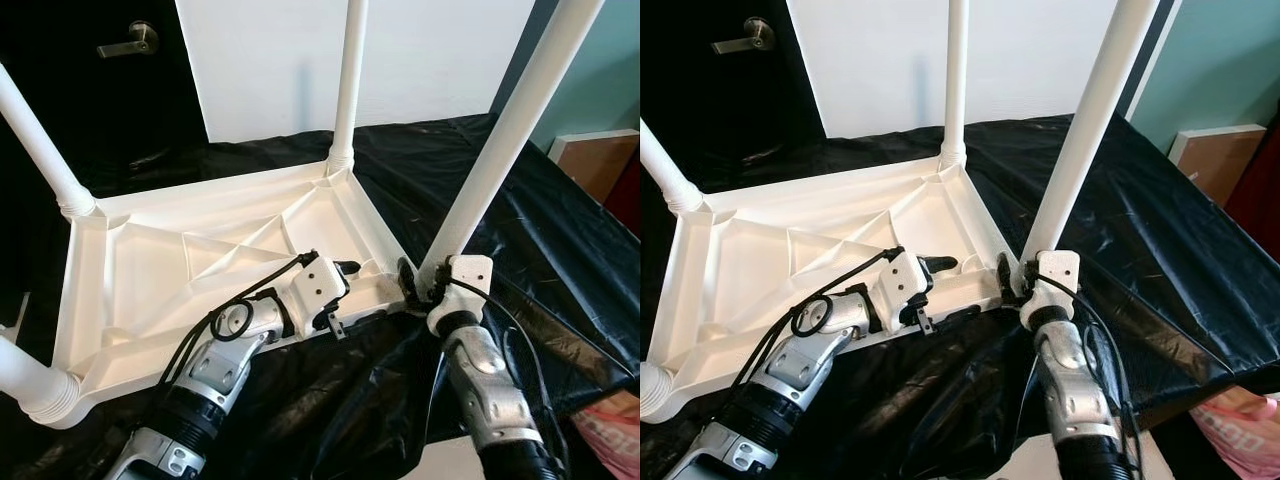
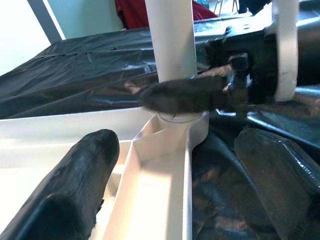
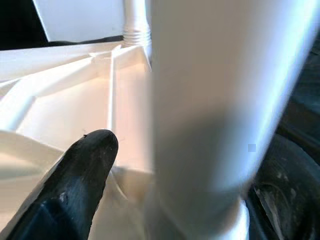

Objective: Building children table

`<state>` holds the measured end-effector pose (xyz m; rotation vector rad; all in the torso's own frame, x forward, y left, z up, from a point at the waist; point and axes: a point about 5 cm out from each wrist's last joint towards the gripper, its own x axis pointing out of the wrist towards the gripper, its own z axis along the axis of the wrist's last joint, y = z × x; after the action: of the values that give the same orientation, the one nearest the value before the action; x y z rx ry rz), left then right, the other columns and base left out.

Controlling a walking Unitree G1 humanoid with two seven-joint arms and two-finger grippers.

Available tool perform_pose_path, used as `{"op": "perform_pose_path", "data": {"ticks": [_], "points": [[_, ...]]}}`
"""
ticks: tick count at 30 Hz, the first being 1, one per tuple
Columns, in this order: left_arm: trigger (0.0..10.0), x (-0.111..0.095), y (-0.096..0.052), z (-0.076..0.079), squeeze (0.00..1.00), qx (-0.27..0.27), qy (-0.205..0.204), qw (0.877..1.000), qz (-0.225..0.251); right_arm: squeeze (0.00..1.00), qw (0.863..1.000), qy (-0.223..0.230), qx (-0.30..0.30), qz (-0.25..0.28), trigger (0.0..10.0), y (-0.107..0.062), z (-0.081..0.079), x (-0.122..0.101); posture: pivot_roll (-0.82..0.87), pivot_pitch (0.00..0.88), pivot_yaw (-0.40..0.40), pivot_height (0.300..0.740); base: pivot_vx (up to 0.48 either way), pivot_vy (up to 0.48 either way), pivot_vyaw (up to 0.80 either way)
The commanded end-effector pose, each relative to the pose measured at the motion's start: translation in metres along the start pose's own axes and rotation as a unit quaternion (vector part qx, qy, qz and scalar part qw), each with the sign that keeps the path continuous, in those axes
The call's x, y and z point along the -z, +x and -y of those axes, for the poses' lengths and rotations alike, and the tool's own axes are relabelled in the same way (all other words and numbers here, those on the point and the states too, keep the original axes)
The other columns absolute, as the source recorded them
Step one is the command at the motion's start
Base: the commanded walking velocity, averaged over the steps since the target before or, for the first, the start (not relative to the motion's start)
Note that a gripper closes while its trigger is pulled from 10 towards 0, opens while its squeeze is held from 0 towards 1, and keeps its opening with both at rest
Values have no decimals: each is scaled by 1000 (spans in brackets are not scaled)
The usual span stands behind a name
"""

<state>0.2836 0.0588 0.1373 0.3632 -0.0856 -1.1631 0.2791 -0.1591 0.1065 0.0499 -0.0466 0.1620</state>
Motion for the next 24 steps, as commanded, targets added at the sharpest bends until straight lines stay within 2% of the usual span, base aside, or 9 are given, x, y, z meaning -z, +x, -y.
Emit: {"op": "perform_pose_path", "data": {"ticks": [1,4,6,13,17,18,19,20,24], "points": [[10000,2,-1,0,0,2,4,1000,-5,0,1000,2,-25,1,10000,-5,10,0,-16,0,-27,740,0,0,0],[10000,2,-1,-1,0,2,4,1000,-5,0,998,-8,-60,0,10000,-6,17,-2,-20,0,-17,740,0,0,0],[10000,1,-1,-3,0,5,7,1000,-5,0,993,-21,-114,-10,10000,-4,22,-5,-27,0,-2,740,0,0,0],[10000,0,1,-7,0,8,13,1000,-5,0,981,-58,-183,-37,10000,5,31,-6,-29,0,13,740,0,0,0],[10000,-1,1,-8,0,9,14,1000,-5,0,976,-68,-202,-48,10000,9,33,-6,-25,0,14,740,0,0,0],[10000,-1,1,-9,0,9,16,1000,-5,0,974,-73,-207,-50,2627,10,35,-6,-25,0,15,740,0,0,0],[10000,-1,1,-9,0,9,16,1000,-5,0,974,-73,-207,-50,2627,10,35,-6,-25,0,15,740,0,0,0],[10000,-2,1,-10,0,8,17,1000,-5,0,973,-75,-211,-52,0,10,36,-5,-21,0,15,740,0,0,0],[10000,-2,1,-12,0,7,18,1000,-5,0,971,-79,-220,-55,0,10,40,-4,-23,0,18,740,0,0,0]]}}
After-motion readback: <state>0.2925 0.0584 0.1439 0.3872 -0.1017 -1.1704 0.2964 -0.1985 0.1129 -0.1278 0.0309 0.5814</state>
